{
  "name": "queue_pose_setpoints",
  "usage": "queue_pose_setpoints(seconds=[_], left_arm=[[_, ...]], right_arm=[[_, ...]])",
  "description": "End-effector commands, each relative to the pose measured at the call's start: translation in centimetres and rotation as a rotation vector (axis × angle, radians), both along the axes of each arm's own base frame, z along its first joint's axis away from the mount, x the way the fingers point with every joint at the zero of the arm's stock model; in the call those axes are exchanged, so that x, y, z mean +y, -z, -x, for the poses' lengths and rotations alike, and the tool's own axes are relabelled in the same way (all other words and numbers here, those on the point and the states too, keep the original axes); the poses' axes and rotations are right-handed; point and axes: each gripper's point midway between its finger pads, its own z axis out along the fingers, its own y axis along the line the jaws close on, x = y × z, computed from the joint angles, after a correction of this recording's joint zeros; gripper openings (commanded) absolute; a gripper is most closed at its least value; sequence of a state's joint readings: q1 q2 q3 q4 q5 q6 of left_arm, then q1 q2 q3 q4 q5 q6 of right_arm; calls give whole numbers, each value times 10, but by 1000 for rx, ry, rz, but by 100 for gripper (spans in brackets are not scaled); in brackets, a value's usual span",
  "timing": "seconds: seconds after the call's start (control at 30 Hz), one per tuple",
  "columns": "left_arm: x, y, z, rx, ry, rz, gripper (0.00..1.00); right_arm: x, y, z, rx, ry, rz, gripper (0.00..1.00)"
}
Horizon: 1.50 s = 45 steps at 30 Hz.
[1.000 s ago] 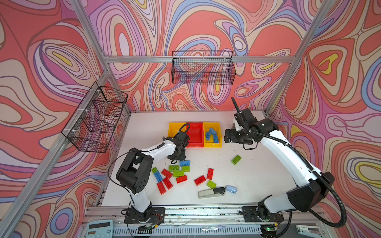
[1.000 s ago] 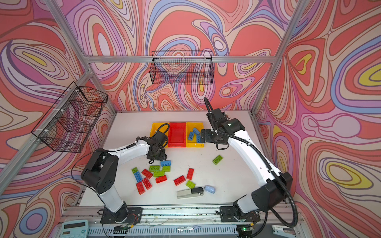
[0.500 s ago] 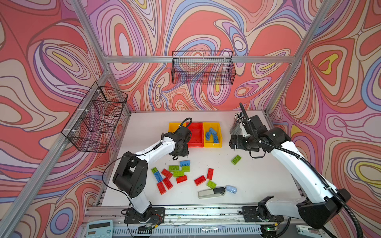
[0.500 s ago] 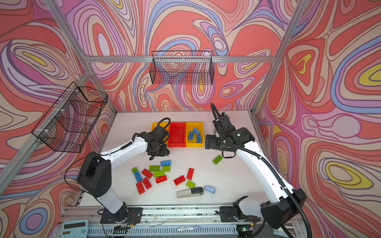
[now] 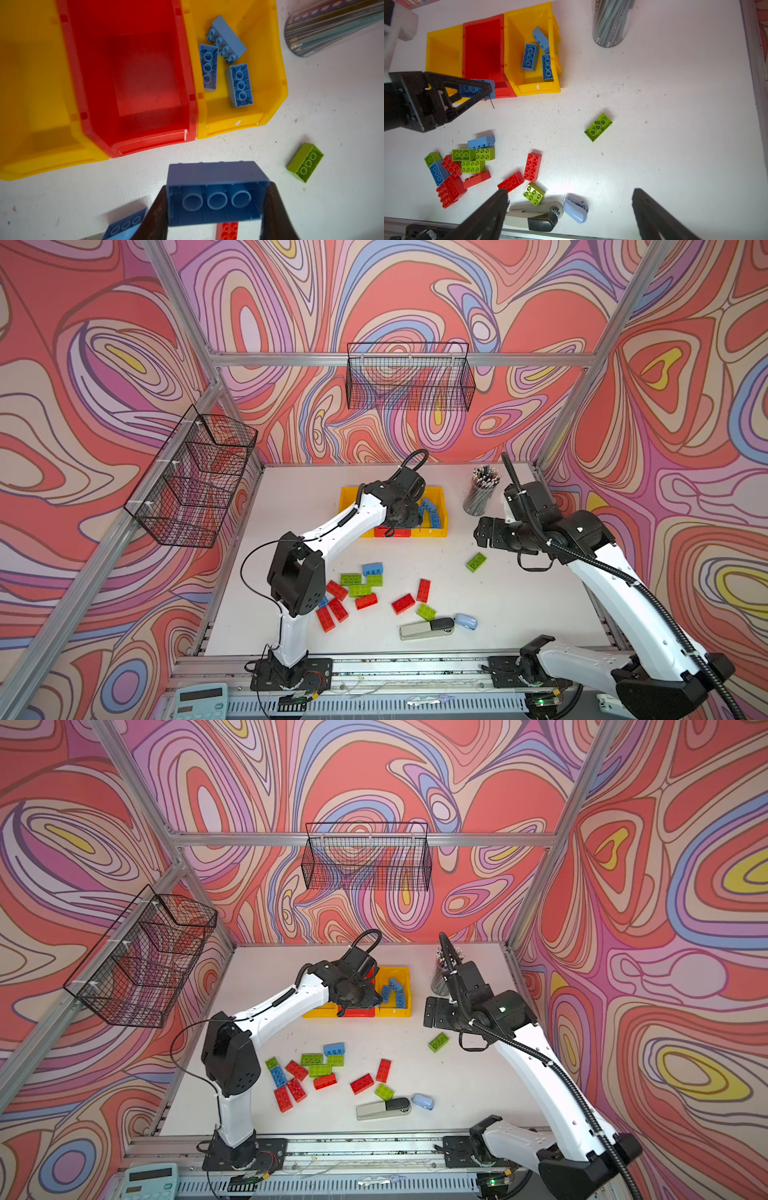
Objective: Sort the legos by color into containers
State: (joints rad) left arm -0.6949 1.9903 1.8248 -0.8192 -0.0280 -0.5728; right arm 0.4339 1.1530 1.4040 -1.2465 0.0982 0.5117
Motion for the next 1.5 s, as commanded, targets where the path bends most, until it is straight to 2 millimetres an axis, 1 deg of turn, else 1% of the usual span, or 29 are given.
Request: queue_pose_setpoints(seconds=[0.0,0.13,0.37,0.43,0.47,0.5,0.57,0.63,0.7,0.83,0.9,1.03,1.1,1.2,1.23,1.33,1.47], left_arm=[[-21,5,-11,25,13,29,29],[-41,9,-29,10,25,58,33],[-61,19,-57,-21,23,71,40],[-67,22,-62,-23,29,81,47],[-69,23,-65,-25,27,84,53],[-71,26,-67,-22,26,87,62],[-71,29,-72,-17,12,93,74],[-72,30,-74,-15,5,108,78],[-72,24,-75,-24,3,118,81],[-68,6,-72,-50,-1,134,84],[-60,-1,-71,-70,-25,126,86],[-42,-2,-63,-80,-55,81,87],[-34,-5,-54,-68,-62,66,87],[-13,-8,-38,-66,-107,42,87],[-6,-9,-31,-64,-122,35,87],[27,-6,-4,-41,-199,-2,87],[69,9,38,7,-296,-51,87]], right_arm=[[-15,3,14,22,53,34,98],[-23,-3,21,15,86,37,98],[-37,-15,34,0,143,48,98],[-40,-18,37,-2,157,50,98],[-41,-19,39,-3,163,49,98],[-43,-21,41,-4,169,50,98],[-45,-24,44,-8,179,45,98],[-47,-27,48,-14,190,36,98],[-49,-30,51,-20,198,27,98],[-50,-30,55,-26,199,22,98],[-50,-27,55,-22,198,25,98],[-44,-27,52,-21,166,9,98],[-42,-26,51,-19,150,12,98],[-38,-24,49,-11,124,15,98],[-36,-23,49,-11,115,11,98],[-32,-20,49,-9,97,-5,98],[-27,-16,49,-3,63,-17,98]])
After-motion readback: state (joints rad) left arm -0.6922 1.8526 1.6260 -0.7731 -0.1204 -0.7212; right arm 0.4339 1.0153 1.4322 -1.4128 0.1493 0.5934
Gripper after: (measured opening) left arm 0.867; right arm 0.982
